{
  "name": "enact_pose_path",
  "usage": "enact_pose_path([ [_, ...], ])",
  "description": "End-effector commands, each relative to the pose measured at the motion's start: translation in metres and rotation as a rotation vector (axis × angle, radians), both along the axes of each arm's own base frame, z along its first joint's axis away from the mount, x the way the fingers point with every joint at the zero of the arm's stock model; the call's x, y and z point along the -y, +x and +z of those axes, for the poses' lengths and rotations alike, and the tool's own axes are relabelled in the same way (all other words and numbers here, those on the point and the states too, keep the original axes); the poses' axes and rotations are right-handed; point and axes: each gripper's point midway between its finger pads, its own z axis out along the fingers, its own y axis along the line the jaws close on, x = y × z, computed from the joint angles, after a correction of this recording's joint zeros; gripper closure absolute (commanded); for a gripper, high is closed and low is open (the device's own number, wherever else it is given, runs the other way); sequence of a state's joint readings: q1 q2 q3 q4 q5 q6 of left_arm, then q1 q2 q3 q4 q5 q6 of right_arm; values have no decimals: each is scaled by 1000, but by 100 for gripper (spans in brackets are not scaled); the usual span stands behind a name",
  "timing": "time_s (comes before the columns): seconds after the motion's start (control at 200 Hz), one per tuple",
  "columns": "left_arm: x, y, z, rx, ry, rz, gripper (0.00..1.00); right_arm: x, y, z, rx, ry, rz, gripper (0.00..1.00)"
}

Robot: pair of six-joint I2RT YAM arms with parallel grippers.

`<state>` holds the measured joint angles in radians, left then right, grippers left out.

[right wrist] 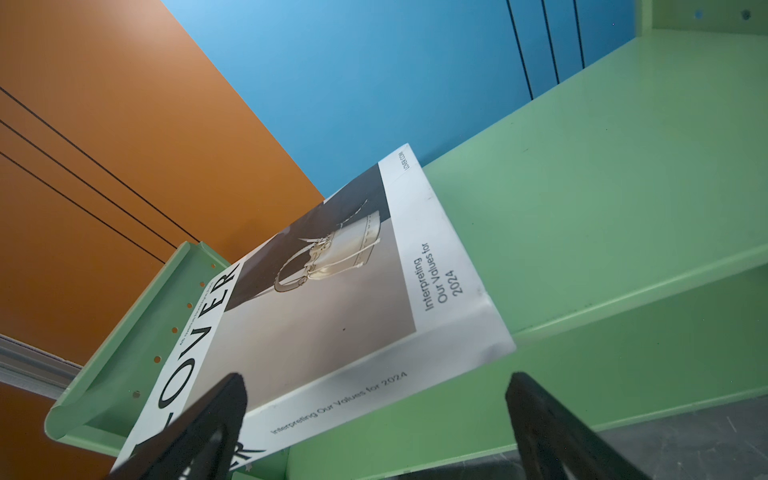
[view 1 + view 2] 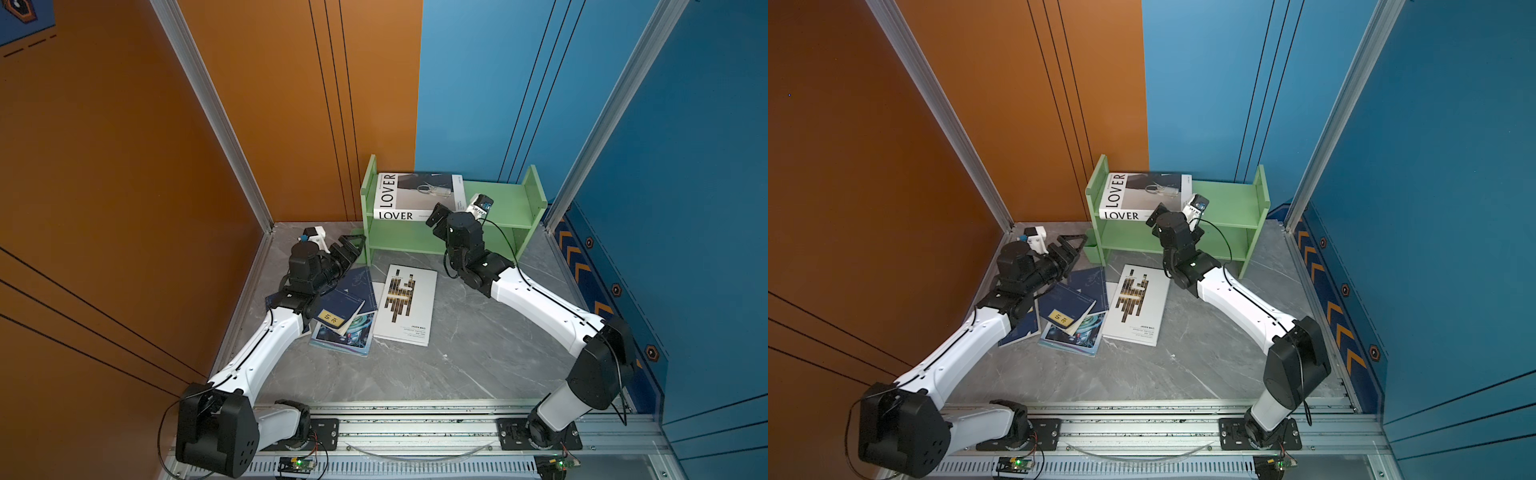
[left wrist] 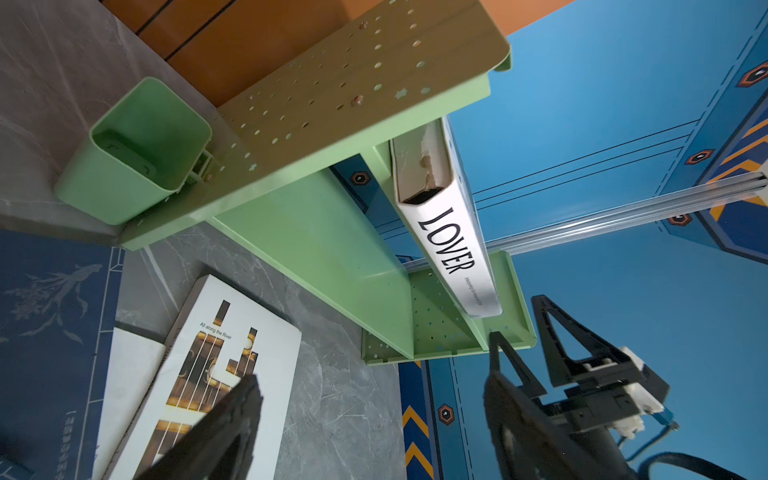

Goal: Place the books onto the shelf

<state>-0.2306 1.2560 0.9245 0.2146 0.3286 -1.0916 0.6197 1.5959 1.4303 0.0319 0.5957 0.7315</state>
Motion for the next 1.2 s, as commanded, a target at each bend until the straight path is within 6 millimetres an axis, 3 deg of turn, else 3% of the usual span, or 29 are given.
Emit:
enact_pose_path([
  [0.0, 18, 5, 28, 76, 1, -64, 15, 23, -14, 12, -14, -13, 2, 0],
  [0.08, 28, 9, 26, 77, 12, -94, 15, 36, -19, 18, -16, -9, 17, 0],
  [0.1, 31, 11, 39, 106, 10, -99, 15, 38, -20, 20, -11, -10, 26, 0],
  [0.17, 41, 18, 44, 124, 17, -123, 15, 44, -19, 30, 20, 8, 73, 0],
  [0.376, 76, 43, 56, 162, 7, -207, 15, 47, -8, 37, 9, 35, 219, 0],
  [0.641, 104, 66, 58, 182, -56, -256, 15, 28, 8, 27, -40, 18, 338, 0],
  [0.971, 115, 67, 68, 217, -103, -268, 16, 17, 35, 7, -91, 25, 352, 0],
  [1.197, 105, 70, 70, 222, -102, -241, 16, 4, 47, 2, -92, 42, 393, 1],
])
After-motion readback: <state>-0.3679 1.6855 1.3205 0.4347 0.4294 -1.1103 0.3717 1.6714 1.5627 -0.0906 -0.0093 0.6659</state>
